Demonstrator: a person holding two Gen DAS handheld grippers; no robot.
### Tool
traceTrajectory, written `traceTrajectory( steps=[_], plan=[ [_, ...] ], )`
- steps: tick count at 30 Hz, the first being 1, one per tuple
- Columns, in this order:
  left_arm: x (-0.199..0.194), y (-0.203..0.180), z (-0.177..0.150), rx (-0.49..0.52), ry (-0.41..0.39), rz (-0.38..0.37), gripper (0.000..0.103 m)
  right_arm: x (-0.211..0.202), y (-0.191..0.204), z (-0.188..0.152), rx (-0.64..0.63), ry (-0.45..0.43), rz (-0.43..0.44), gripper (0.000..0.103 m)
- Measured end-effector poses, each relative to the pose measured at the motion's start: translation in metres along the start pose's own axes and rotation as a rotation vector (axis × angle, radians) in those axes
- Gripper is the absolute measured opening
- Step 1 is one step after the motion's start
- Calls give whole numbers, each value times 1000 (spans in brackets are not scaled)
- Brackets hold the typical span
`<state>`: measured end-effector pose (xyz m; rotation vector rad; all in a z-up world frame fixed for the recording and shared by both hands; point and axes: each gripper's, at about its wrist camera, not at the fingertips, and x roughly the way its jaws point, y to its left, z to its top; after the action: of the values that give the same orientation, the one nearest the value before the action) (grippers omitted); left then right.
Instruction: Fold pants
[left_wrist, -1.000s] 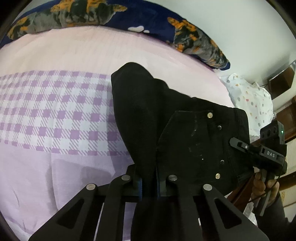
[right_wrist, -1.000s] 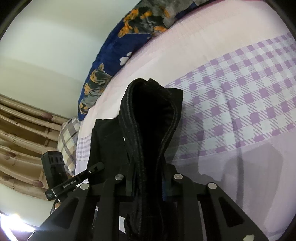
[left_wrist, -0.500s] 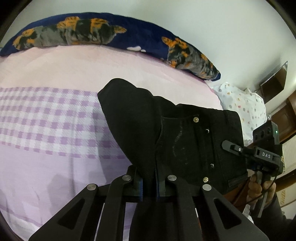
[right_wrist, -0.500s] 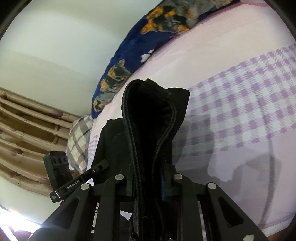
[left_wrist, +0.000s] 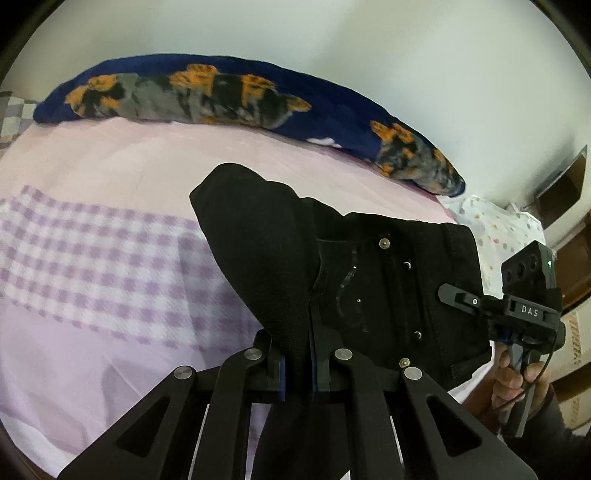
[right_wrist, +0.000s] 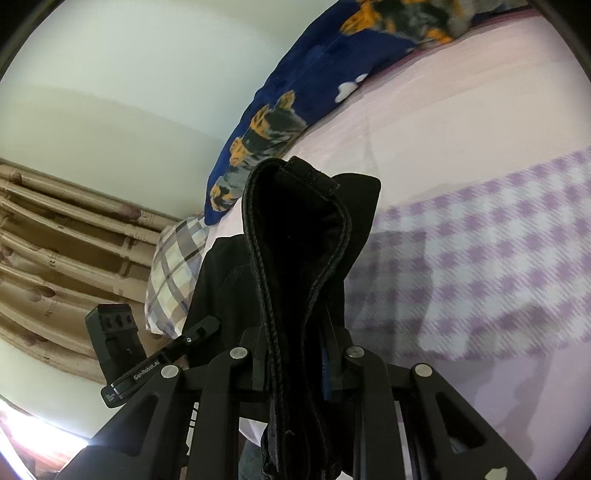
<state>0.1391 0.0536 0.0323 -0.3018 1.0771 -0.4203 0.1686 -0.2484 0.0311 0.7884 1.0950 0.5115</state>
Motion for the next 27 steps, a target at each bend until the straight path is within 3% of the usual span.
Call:
traceTrajectory(
  steps=[11, 23, 27],
  plan=[
    [7, 55, 42, -40, -31, 55, 8, 68, 20, 48, -11, 63, 15, 18],
    [35, 96, 72, -59, -39, 78, 9, 105, 12, 79, 10, 67, -13, 18],
    [47, 112, 72, -79, 2, 106, 11, 110, 6, 76, -42, 68, -102, 21]
  ],
)
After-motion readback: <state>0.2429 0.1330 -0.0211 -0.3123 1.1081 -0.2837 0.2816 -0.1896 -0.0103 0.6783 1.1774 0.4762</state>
